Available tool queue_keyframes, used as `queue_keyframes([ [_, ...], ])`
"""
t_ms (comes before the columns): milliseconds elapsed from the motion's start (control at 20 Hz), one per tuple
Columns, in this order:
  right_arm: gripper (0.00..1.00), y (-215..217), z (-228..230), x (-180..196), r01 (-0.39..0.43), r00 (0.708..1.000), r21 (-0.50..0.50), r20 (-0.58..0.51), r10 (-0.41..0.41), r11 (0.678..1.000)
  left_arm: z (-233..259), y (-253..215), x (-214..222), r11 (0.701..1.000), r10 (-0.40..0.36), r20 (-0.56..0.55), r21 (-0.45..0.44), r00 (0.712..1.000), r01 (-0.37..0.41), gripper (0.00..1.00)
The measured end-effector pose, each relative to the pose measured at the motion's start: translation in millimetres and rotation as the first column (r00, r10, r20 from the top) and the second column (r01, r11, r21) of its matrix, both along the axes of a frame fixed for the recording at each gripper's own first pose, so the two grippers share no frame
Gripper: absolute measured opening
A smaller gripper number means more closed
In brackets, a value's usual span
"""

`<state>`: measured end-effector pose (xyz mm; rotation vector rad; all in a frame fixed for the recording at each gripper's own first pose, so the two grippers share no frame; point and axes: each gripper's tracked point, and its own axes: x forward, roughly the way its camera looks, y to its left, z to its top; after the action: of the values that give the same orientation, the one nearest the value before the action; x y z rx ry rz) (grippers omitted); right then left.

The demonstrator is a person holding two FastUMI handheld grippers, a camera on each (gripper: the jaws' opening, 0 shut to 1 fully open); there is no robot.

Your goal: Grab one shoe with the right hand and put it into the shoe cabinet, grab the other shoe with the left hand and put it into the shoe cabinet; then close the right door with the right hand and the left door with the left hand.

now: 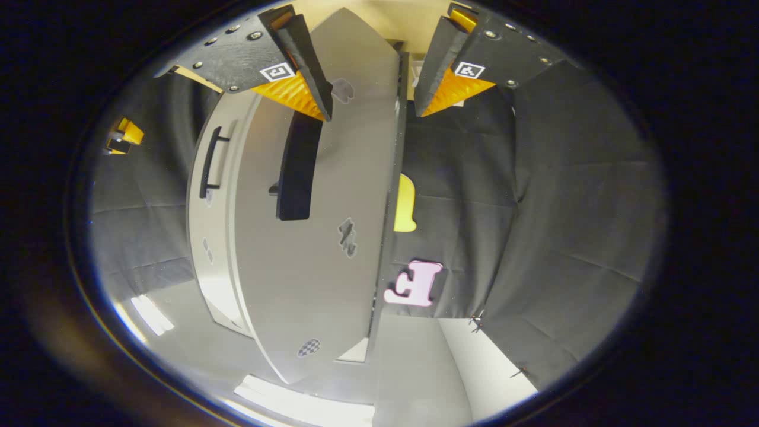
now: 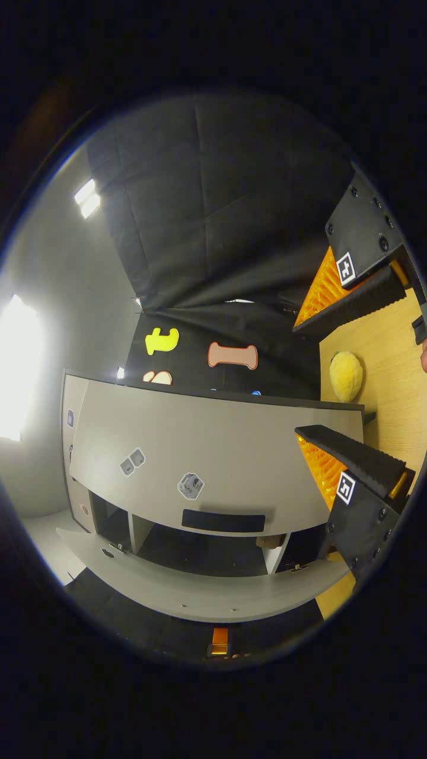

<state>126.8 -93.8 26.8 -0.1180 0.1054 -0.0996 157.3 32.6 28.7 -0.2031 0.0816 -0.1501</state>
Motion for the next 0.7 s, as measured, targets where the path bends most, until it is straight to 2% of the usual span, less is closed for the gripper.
queue_keyframes([
  [200, 0.98, -19.1, -7.0, -17.7, 0.024, 1.000, 0.001, -0.019, -0.024, 1.000, 3.8, -66.7, 19.9, 0.995, -0.099, 0.019, 0.032, 0.995, 0.099, 0.81],
  [250, 0.98, -23.1, -9.6, -22.4, 0.031, 0.999, 0.002, -0.026, -0.031, 1.000, 5.4, -80.1, 27.2, 0.993, -0.113, 0.025, 0.049, 0.993, 0.112, 0.87],
  [300, 0.98, -26.4, -12.1, -26.0, 0.037, 0.999, 0.006, -0.033, -0.037, 0.999, 6.8, -90.1, 33.7, 0.991, -0.119, 0.028, 0.070, 0.992, 0.117, 0.87],
  [350, 0.98, -29.1, -13.6, -30.2, 0.042, 0.998, 0.013, -0.037, -0.041, 0.999, 7.2, -98.4, 39.4, 0.990, -0.118, 0.031, 0.085, 0.992, 0.116, 0.81],
  [450, 0.98, -32.8, -16.5, -35.3, 0.046, 0.998, 0.027, -0.043, -0.045, 0.999, 7.5, -106.8, 41.3, 0.990, -0.108, 0.034, 0.099, 0.994, 0.104, 0.81],
  [500, 0.98, -32.7, -18.4, -37.6, 0.045, 0.998, 0.034, -0.047, -0.044, 0.998, 8.0, -108.5, 40.3, 0.989, -0.106, 0.038, 0.106, 0.994, 0.102, 0.87],
  [550, 0.98, -31.9, -19.5, -39.0, 0.042, 0.998, 0.039, -0.050, -0.040, 0.998, 8.0, -109.1, 37.8, 0.989, -0.105, 0.041, 0.110, 0.994, 0.100, 0.87],
  [650, 0.98, -28.4, -19.4, -39.4, 0.029, 0.998, 0.054, -0.050, -0.026, 0.998, 7.6, -109.4, 34.5, 0.988, -0.108, 0.043, 0.118, 0.993, 0.102, 0.78],
  [700, 0.98, -25.8, -18.1, -39.9, 0.019, 0.999, 0.060, -0.045, -0.017, 0.998, 8.5, -107.3, 33.0, 0.988, -0.106, 0.044, 0.121, 0.993, 0.100, 0.81],
])
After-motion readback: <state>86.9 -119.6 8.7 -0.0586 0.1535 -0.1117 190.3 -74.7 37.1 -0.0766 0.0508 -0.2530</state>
